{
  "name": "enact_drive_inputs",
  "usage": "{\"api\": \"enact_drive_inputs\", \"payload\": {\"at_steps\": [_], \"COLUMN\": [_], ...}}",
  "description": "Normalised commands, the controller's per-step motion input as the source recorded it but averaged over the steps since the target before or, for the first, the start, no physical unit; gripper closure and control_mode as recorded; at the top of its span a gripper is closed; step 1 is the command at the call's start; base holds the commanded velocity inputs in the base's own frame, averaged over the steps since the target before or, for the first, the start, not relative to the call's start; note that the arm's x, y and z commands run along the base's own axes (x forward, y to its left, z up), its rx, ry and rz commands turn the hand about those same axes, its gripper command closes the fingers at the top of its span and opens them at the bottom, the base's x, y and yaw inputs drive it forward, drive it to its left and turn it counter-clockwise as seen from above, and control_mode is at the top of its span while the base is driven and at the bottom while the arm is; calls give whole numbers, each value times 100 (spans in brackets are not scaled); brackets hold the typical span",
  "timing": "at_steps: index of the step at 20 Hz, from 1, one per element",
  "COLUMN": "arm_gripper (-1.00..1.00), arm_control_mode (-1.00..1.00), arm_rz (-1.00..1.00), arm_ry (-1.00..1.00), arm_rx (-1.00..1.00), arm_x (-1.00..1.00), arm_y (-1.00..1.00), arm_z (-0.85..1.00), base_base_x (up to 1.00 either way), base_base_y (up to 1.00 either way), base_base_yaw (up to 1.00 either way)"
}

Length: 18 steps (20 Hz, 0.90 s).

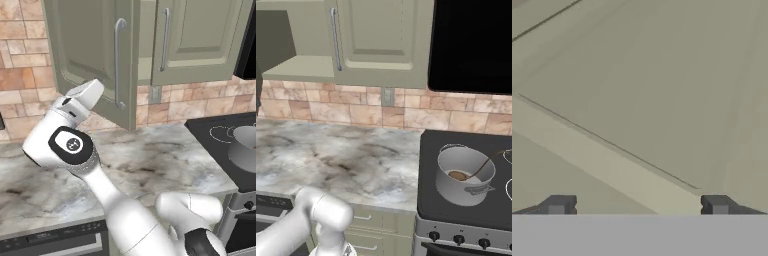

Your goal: Open the cabinet and move the ladle to the pot. Then close the cabinet.

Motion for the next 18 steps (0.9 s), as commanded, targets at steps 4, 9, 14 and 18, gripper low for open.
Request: {"api": "enact_drive_inputs", "payload": {"at_steps": [4, 9, 14, 18], "arm_gripper": [-100, -100, -100, -100], "arm_control_mode": [-100, -100, -100, -100], "arm_rz": [0, 3, 11, 11], "arm_ry": [0, 0, 0, 0], "arm_rx": [3, 11, 17, 20], "arm_x": [32, 72, 76, 81], "arm_y": [-64, -51, -41, -35], "arm_z": [23, 2, 4, 12], "base_base_x": [0, 0, 0, 0], "base_base_y": [0, 0, 0, 0], "base_base_yaw": [0, 0, 0, 0]}}
